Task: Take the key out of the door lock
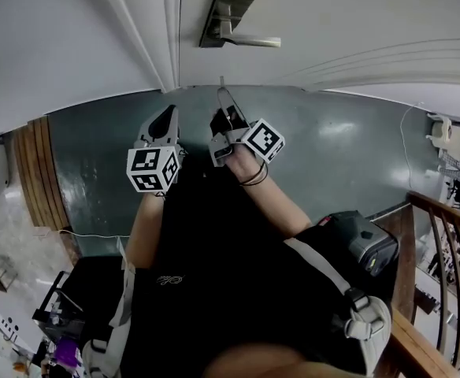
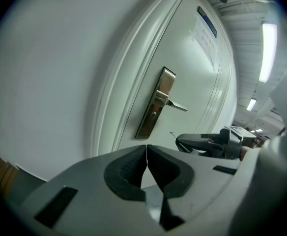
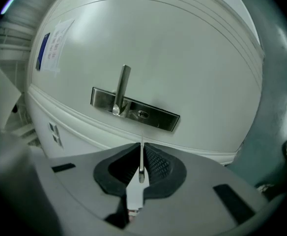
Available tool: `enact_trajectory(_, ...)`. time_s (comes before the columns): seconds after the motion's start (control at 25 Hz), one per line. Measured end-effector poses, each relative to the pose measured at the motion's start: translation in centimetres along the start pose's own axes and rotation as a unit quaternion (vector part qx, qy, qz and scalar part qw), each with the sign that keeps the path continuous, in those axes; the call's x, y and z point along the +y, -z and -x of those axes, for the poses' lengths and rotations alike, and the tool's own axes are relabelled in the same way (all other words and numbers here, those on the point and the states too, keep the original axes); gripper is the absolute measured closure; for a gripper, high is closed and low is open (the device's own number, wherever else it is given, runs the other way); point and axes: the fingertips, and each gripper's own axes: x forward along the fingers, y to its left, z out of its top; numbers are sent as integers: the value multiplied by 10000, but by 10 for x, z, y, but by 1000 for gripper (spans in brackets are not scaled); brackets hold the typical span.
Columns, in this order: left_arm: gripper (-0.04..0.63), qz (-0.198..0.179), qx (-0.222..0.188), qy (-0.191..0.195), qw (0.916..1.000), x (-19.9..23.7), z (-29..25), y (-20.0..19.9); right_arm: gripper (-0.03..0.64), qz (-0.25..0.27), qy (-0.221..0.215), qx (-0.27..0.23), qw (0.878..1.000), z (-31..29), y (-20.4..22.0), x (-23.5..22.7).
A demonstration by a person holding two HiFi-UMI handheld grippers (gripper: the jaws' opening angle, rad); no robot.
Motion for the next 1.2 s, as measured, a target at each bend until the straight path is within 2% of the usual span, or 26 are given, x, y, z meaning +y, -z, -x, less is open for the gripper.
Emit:
enact_trajectory(0.08,572,-25,54,-38,10000,-4,-3,4,586,500,41,226,9985,6,0,0)
enact_trajectory(0.16,572,-43,118,-126,9998,-7,-8,9,586,1172,201,476,9918,14,-3,-7)
enact_trajectory(0.32,572,-86,215,-248,9994,-30,-24,16,587,2278,410,849,9691,42,-17,-18)
enact_trajectory(0.48,572,-19,268,-236,9994,-73,-43,32,586,3164,495,1206,9396,76,-31,-30)
enact_trajectory(0.84,572,-230,736,137,9969,-152,-65,74,586,4298,704,1674,8845,141,-54,-61)
enact_trajectory(0.96,572,-444,810,212,9955,-168,-69,75,586,4633,741,1707,8664,156,-66,-65)
enact_trajectory(1.08,572,-493,817,287,9950,-176,-68,70,586,4896,737,1591,8541,162,-79,-57)
enact_trajectory(1.2,572,-550,582,315,9963,-182,-64,49,586,5223,586,1341,8401,159,-90,-35)
